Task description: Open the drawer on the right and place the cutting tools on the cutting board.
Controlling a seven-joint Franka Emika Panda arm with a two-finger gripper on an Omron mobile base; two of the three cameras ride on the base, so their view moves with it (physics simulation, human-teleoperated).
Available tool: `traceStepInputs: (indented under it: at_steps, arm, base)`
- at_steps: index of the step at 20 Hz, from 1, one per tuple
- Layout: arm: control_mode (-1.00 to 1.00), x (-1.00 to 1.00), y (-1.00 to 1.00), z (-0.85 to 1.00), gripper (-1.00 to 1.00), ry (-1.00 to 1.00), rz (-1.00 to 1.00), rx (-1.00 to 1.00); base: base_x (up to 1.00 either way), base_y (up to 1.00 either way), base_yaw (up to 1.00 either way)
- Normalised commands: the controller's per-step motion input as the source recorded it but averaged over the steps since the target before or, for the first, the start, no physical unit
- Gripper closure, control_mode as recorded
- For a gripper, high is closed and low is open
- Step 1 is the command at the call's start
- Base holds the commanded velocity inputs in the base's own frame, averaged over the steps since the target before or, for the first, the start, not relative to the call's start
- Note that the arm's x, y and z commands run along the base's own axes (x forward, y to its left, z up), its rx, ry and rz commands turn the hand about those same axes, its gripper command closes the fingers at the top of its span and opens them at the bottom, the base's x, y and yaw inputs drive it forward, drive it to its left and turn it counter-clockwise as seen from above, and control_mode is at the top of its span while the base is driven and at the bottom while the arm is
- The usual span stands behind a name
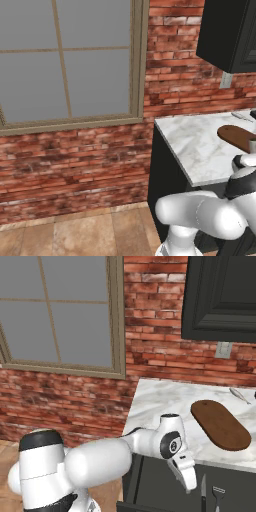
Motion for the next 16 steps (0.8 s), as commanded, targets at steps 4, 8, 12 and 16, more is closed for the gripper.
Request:
traceStepInputs:
  at_steps: [4,8,12,16]
  arm:
    - [-1.00,0.09,0.00,0.00,-1.00,0.04,0.00,0.00]
    - [-1.00,0.00,0.00,0.00,-1.00,0.00,0.00,0.00]
    - [-1.00,0.00,0.11,0.01,-1.00,-0.03,0.00,0.00]
    - [-1.00,0.02,0.16,0.05,-1.00,-0.03,0.00,0.00]
  base:
    - [0.00,0.00,0.00]
    - [0.00,0.00,0.00]
    - [0.00,0.00,0.00]
    - [0.00,0.00,0.00]
